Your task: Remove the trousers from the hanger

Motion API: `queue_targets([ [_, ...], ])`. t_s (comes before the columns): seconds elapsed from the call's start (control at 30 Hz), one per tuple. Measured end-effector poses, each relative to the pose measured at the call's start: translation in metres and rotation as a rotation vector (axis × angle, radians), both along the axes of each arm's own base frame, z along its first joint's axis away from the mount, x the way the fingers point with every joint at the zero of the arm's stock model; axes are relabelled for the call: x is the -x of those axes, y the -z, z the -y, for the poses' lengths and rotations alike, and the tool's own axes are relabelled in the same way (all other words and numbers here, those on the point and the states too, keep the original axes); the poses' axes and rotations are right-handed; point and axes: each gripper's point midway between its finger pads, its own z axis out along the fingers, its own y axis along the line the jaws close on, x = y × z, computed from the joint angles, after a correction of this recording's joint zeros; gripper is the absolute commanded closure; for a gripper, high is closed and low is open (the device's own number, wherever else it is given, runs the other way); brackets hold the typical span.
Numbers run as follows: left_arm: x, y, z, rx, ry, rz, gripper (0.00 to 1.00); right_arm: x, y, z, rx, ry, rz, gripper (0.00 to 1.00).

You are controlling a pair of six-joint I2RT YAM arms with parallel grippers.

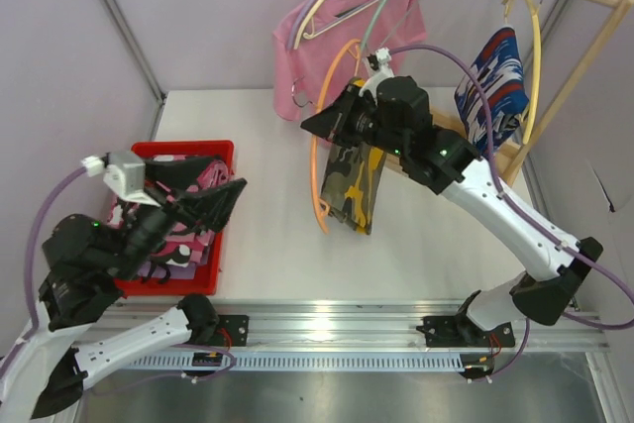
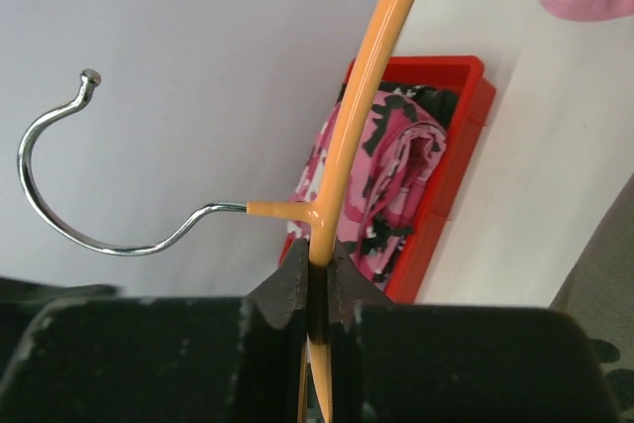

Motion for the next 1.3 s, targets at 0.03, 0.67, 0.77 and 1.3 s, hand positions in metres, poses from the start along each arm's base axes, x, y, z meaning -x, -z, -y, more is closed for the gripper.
queue_targets([
  [0.03, -0.002, 0.012, 0.005, -0.030, 0.005, -0.018, 0.05, 0.004, -0.006, 0.003, -0.017, -0.003, -0.005, 1.00],
  [0.67, -0.003, 0.173, 0.078, -0.291, 0.242, -0.174, 0.12, 0.042, -0.030, 0.042, -0.188, 0.061, -0.202, 1.00],
  [0.77, 0.000, 0.175, 0.090, -0.287, 0.278, -0.160, 0.12, 0.040, -0.032, 0.045, -0.201, 0.072, -0.212, 1.00],
  [1.3, -0.004, 0.188, 0.154, -0.270, 0.366, -0.085, 0.17, 0.036, -0.037, 0.055, -0.242, 0.086, -0.243, 1.00],
])
